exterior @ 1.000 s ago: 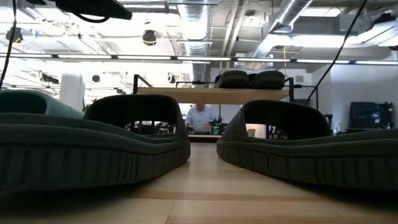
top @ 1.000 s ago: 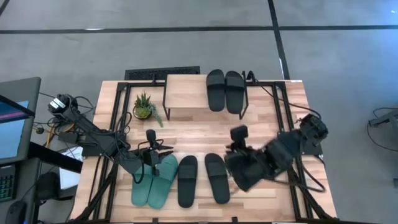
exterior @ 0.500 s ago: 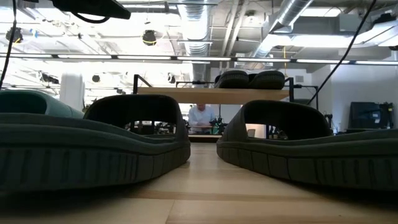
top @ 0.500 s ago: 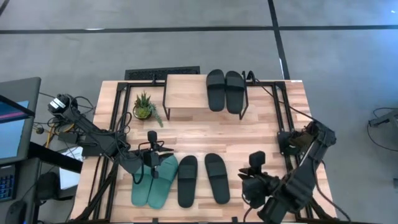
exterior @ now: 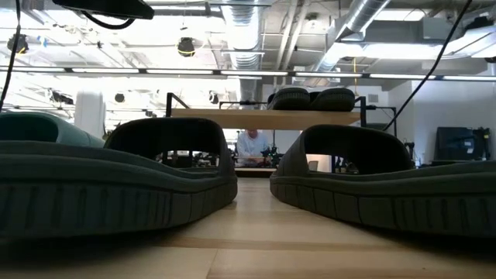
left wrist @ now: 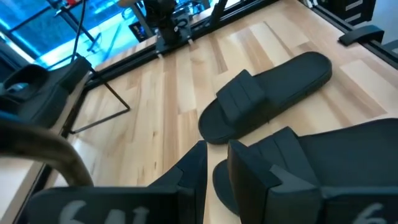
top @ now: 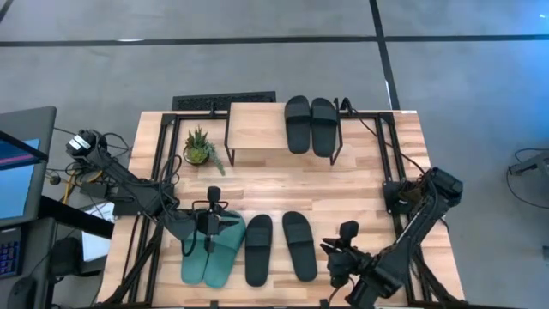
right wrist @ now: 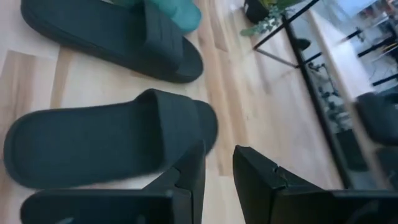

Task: Pick and place slides into the shelf
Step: Put the black slipper under the shelf

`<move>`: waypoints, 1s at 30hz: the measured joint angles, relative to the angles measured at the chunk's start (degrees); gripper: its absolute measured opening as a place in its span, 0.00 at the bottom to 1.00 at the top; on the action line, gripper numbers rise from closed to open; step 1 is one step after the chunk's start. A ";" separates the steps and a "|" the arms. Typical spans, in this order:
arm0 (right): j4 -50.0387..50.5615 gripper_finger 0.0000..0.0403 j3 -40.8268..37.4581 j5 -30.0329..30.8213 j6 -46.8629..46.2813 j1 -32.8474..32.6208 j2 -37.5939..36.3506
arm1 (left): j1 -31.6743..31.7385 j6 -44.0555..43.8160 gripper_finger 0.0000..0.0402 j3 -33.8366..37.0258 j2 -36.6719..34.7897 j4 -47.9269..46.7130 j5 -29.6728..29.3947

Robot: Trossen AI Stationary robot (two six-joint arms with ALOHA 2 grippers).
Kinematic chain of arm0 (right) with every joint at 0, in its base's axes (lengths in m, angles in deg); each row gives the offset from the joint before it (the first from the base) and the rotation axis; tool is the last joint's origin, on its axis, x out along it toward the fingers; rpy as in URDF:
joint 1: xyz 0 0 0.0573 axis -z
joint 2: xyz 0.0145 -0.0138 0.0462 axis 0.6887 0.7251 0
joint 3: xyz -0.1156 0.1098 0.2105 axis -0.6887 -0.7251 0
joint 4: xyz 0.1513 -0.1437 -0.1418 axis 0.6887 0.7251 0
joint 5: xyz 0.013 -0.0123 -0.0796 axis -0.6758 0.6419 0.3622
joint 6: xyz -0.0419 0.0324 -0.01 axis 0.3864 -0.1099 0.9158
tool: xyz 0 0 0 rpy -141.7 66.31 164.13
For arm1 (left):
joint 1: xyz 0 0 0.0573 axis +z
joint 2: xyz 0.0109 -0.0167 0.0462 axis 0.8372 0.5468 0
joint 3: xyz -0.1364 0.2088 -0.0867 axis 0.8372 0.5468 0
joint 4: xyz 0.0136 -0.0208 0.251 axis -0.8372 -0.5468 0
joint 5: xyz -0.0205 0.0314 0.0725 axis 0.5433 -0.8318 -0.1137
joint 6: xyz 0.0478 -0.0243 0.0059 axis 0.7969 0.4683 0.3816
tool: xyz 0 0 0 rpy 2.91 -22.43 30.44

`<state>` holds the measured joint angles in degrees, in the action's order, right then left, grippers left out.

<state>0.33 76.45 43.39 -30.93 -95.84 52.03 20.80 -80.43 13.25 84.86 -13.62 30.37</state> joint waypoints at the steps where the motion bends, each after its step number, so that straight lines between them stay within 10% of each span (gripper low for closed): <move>1: -2.32 0.18 -1.42 0.00 0.11 0.33 0.01 | 0.00 -0.33 0.14 0.00 0.01 -0.14 0.05; 30: -40.51 0.19 -16.41 -6.33 23.89 7.78 2.51 | 0.02 -8.27 0.14 0.00 0.00 -7.65 -2.94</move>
<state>-40.18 60.04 37.06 -7.04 -88.07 54.54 20.82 -88.69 13.25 84.85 -21.26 27.43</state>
